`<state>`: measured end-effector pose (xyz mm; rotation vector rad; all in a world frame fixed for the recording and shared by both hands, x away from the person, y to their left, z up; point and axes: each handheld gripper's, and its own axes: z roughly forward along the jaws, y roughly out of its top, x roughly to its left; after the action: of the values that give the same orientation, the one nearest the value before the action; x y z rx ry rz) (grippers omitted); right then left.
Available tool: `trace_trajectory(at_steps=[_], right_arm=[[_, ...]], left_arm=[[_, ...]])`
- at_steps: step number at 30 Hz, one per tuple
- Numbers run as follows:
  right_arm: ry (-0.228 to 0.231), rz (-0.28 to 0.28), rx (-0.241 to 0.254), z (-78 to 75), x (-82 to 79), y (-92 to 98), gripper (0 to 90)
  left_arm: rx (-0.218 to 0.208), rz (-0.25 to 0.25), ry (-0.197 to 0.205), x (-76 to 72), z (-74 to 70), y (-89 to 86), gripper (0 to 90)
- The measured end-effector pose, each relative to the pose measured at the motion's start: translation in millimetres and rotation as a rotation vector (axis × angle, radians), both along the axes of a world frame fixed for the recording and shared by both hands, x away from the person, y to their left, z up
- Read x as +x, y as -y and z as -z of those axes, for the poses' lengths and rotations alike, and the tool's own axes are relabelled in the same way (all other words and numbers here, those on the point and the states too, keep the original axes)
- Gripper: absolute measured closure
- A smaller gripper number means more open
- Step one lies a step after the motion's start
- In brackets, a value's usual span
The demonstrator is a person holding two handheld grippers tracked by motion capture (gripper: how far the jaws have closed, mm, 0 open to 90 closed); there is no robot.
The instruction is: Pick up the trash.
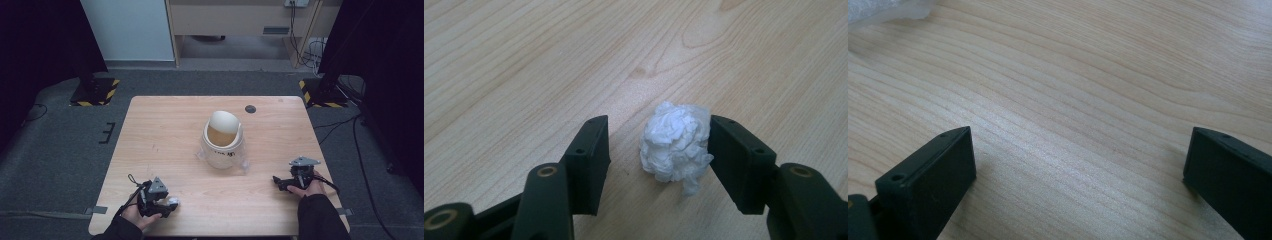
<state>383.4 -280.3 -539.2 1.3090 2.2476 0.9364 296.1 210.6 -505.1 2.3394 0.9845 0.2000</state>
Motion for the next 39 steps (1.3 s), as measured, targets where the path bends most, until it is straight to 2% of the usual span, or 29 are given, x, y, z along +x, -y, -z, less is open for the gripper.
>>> trace_trajectory(at_steps=[4, 9, 13, 14, 22, 25, 34, 39], right_arm=[[0.000, 0.000, 0.000, 0.0, 0.0, 0.0, 0.6], [0.000, 0.000, 0.000, 0.0, 0.0, 0.0, 0.6], [0.000, 0.000, 0.000, 0.0, 0.0, 0.0, 0.6], [0.000, 0.000, 0.000, 0.0, 0.0, 0.0, 0.6], [0.000, 0.000, 0.000, 0.0, 0.0, 0.0, 0.6], [0.000, 0.000, 0.000, 0.0, 0.0, 0.0, 0.6], [0.000, 0.000, 0.000, 0.0, 0.0, 0.0, 0.6], [0.000, 0.000, 0.000, 0.0, 0.0, 0.0, 0.6]], left_arm=[[0.025, 0.010, -0.005, 0.0, 1.3, 3.3, 46.7], [0.036, 0.013, -0.015, 0.6, 2.8, 6.8, 52.2], [0.049, 0.016, -0.008, 0.4, 2.1, 9.3, 56.5], [0.050, 0.014, -0.008, 0.5, 2.0, 9.6, 59.6], [0.040, 0.001, -0.017, 1.5, 1.4, 10.3, 64.5], [0.032, -0.002, -0.007, 1.3, -0.1, 10.0, 64.5], [-0.030, -0.032, 0.042, 1.7, -7.5, 4.9, 64.4], [-0.068, -0.046, 0.045, 2.3, -9.5, 3.9, 64.2]])
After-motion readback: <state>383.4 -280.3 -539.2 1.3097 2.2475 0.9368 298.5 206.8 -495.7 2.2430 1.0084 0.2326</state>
